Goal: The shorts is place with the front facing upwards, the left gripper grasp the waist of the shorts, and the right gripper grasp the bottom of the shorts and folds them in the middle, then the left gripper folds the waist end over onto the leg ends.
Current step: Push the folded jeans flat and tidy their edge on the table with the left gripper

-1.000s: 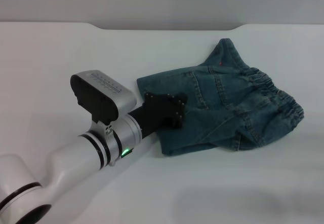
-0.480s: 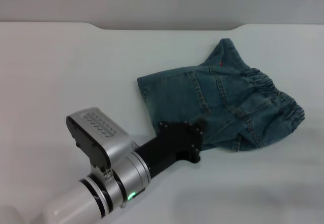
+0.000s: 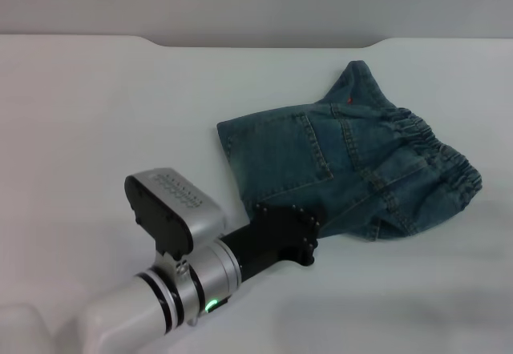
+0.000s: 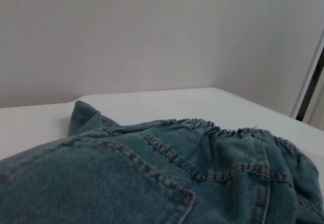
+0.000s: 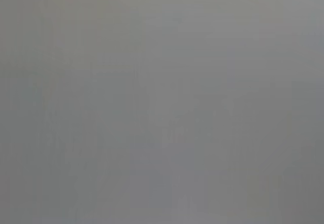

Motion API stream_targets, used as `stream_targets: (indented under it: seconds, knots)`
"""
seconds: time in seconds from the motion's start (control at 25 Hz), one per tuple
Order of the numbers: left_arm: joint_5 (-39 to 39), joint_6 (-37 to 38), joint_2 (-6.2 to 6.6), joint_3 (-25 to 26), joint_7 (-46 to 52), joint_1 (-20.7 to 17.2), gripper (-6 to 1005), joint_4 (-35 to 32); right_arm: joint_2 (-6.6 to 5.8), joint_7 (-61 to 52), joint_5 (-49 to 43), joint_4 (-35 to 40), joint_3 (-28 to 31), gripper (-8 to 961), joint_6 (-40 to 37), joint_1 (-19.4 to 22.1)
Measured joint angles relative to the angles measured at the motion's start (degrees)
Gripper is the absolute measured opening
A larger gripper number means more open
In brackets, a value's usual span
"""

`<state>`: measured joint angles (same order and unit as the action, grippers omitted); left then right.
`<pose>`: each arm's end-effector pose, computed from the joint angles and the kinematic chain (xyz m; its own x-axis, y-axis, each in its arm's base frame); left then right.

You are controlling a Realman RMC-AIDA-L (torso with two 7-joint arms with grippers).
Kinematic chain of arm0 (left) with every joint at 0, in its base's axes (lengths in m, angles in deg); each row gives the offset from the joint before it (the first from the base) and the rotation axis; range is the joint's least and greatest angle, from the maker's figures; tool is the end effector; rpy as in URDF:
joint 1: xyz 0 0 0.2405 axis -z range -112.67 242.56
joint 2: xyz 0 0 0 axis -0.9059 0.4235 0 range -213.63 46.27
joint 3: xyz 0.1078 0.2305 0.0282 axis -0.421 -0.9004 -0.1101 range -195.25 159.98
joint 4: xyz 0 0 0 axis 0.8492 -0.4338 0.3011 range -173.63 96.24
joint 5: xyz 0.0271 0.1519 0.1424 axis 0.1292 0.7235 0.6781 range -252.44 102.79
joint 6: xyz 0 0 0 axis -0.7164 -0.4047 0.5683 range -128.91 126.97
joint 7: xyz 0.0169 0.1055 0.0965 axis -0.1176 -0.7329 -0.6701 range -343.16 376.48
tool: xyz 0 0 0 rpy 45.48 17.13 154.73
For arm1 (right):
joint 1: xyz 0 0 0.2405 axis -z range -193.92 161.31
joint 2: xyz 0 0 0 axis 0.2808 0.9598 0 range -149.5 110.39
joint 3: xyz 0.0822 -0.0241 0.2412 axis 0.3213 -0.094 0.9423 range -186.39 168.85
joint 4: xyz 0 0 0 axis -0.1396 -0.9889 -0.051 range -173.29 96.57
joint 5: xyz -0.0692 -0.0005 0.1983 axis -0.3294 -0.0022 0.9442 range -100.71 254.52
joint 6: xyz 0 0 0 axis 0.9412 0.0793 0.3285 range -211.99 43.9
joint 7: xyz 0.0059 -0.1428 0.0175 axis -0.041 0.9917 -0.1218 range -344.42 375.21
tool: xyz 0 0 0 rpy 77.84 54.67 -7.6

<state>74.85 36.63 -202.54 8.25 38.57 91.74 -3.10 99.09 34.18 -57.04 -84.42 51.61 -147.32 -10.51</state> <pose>-0.2157 0.2760 -0.1692 0.7330 0.3448 0.5864 0.5988 -0.7361 -0.3157 0.3385 0.2386 0.0151 0.7693 0.0928 -0.6321 -0.6350 0.2196 -0.7406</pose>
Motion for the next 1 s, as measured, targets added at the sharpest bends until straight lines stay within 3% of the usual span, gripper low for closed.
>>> stream_targets:
  seconds: [1.0]
  knots:
    - [-0.3, -0.2, -0.24, 3.5, 0.0, 6.5, 28, -7.2, 0.2, 0.0, 0.0, 0.9, -0.2, -1, 0.0, 0.5]
